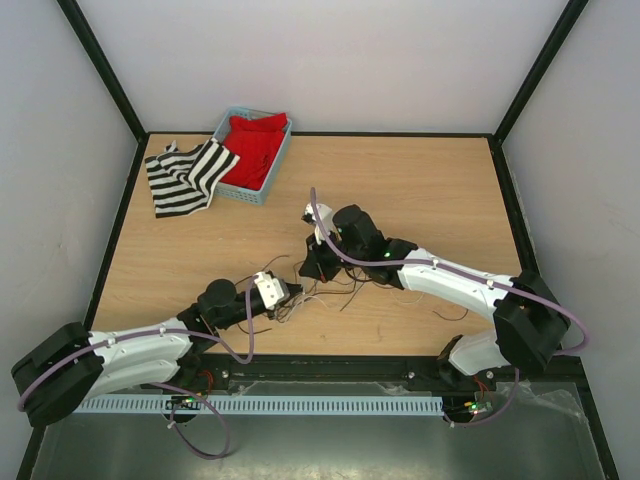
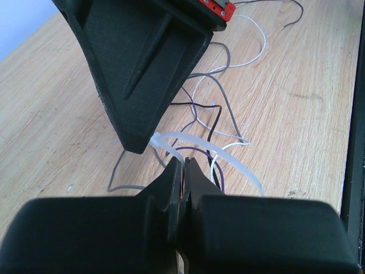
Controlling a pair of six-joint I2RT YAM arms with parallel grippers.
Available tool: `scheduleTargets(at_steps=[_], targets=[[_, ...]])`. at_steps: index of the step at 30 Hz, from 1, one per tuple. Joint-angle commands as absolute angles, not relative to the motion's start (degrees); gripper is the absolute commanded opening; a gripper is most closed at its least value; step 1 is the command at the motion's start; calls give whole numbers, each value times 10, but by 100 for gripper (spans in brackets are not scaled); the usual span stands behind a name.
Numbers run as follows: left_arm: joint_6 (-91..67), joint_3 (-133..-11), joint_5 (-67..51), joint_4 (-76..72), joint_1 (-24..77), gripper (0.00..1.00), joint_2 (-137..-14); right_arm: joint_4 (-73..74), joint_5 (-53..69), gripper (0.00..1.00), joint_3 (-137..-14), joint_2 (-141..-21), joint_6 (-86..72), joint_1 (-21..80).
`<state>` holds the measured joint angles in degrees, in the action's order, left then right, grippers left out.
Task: Zip-tie the wires
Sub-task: Tie the cable at the center of the board.
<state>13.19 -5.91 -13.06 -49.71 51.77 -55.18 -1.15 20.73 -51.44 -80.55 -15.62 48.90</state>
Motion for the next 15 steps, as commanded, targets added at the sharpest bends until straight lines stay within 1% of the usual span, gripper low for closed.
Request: scheduleTargets(at_steps=[1,5,10,11,15], targets=[[119,-52,-159,-525,520,0,-540,-29,157,0,-508,-795,-125,485],[116,-48,-139,-525,520,0,-544,-39,178,0,-508,-794,-141,485],[105,-49,-97,-520,518,0,-546,-66,219,0,-501,-792,-198,486],[100,-50,-86,-513,518,3,-544,-67,222,0,-499,-793,-207,485],[83,-60,-60,-484,514,21,-533,-94,239,0,-481,-792,-256,486]])
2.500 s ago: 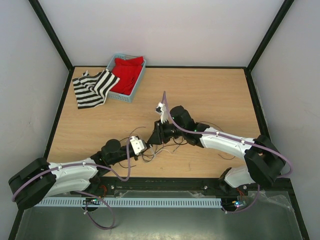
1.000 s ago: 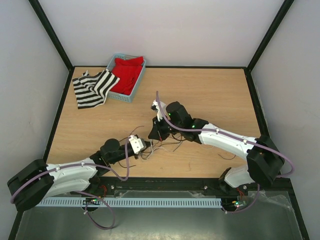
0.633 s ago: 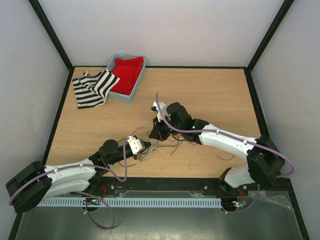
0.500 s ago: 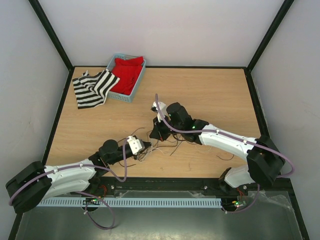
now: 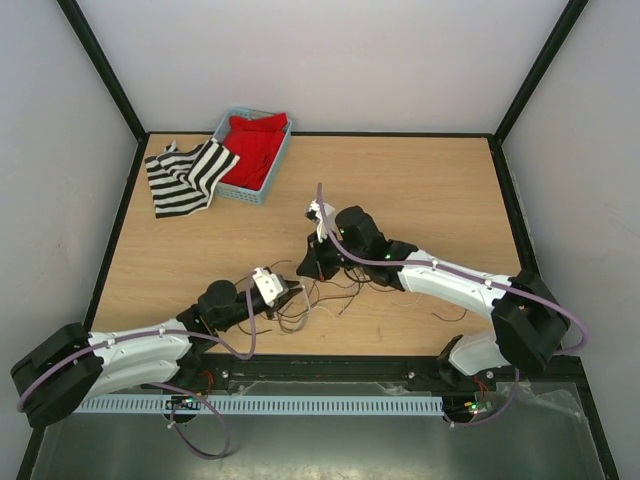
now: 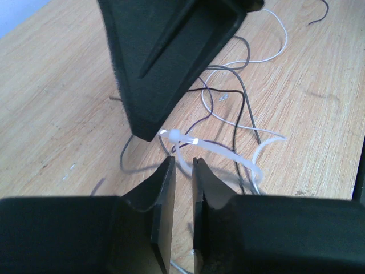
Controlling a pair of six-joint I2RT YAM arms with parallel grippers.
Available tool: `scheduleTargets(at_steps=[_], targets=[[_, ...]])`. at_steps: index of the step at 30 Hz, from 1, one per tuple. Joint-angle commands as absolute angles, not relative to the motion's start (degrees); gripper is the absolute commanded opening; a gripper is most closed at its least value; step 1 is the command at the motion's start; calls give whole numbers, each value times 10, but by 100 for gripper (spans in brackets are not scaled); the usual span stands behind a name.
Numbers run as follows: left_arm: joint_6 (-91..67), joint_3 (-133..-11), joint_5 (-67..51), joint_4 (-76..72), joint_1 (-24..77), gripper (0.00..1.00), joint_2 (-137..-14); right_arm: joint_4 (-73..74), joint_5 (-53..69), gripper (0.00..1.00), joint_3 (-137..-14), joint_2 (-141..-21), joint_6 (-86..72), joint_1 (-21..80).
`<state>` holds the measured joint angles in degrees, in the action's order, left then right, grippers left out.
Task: Zip-tie the wires
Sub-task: Tie the cable at the center of the board.
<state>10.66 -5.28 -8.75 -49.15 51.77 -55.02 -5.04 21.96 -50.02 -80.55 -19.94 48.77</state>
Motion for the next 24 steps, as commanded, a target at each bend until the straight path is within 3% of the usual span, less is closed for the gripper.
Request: scheduleTargets(at_steps=[1,6,8,15,24], targets=[[77,-65,-56,-471,513,26,-529,-102,241,0,-475,-791,-267,486],[56,-82,-33,-418,504,52,-500,-118,239,0,-458,-791,-292,486],[43,-90,-21,-393,500,57,-479,-121,234,0,-452,-791,-300,485],[-18,-126,1,-290,498,60,-411,-107,180,0,-445,-790,-363,485],[-162,-138,3,-258,502,51,-455,-79,81,0,-442,-778,-424,486]])
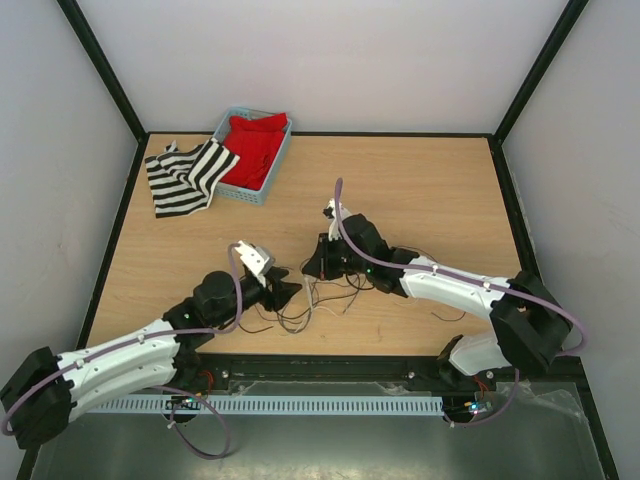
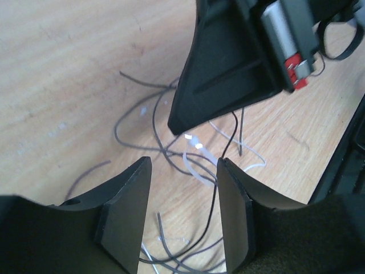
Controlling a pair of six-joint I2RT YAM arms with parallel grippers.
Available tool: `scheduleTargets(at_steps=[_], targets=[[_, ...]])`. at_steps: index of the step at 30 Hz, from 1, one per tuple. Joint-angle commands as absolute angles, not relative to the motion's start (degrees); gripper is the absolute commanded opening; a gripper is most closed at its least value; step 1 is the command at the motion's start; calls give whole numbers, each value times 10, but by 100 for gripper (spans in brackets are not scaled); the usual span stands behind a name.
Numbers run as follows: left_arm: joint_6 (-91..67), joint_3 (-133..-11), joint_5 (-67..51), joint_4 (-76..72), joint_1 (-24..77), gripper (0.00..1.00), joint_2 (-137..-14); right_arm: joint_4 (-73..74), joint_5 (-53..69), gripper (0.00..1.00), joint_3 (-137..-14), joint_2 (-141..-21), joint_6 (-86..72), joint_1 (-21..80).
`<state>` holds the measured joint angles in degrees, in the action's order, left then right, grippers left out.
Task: Zip-tie the wires
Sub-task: Tie the cable at the center of the board.
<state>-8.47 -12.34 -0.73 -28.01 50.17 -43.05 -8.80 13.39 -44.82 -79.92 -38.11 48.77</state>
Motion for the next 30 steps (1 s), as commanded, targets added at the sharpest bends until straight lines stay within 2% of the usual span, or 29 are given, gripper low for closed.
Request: scheduleTargets(at_steps=[1,17,30], targets=[[-172,-141,6,-258,504,51,-464,-82,76,0,-440,-779,-430,485],[-190,-211,45,-264,532,49,-554,-98,78,0,-427,-776,-465,485],[-208,-226,100,-273,548,40,-606,-117,67,0,-414,-771,-502,486]])
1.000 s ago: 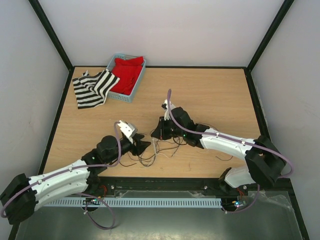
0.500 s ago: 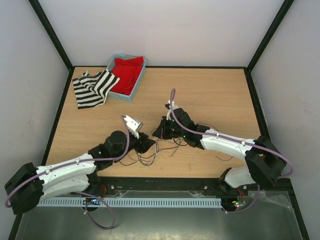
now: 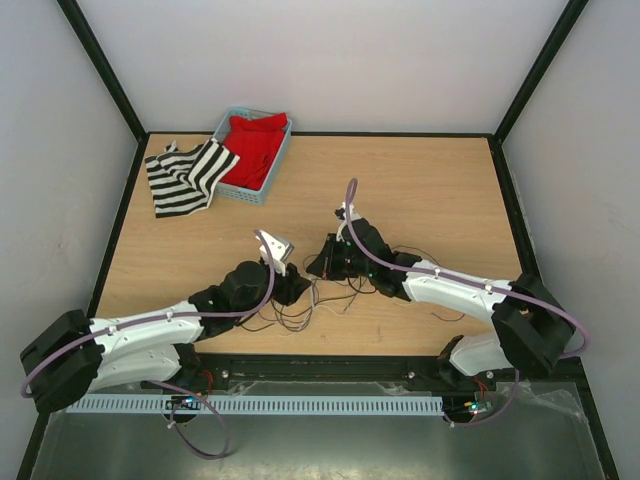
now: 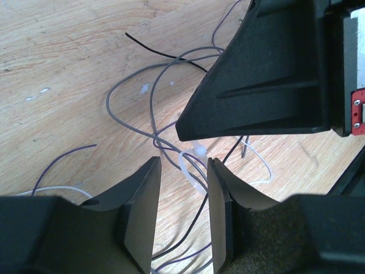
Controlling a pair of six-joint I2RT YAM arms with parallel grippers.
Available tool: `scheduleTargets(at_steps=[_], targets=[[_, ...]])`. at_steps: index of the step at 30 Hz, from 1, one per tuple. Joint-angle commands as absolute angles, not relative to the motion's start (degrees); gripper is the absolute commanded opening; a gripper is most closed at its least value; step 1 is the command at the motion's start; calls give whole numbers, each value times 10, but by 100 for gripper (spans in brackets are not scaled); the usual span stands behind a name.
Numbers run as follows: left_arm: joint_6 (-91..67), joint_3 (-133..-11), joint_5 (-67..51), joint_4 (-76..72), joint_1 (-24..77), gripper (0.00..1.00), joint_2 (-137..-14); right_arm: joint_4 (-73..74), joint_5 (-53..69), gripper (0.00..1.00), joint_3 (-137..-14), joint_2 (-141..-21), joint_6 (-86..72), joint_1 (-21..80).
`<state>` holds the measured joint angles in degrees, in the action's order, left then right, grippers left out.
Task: Zip-tie the wires
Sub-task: Tie the cable at the center of the board.
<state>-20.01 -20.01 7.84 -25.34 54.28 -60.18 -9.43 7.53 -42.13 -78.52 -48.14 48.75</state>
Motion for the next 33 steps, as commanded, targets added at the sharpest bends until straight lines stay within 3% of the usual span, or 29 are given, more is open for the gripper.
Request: scheduleTargets(at_steps=[1,11,24,33], targets=[[-207,-226,102,-275,548,39,-608,-117,68,0,-414,-772,-503,486],[-213,-232,102,-296,553,38,-626,-139,74,0,-407,-780,-530,486],[-217,-230,148,-312,557,28,-635,-148,83,0,-401,-786,-539,486],[-211,-226,139,-316,558,7,-635,-141,58,0,-414,-787,-524,485]])
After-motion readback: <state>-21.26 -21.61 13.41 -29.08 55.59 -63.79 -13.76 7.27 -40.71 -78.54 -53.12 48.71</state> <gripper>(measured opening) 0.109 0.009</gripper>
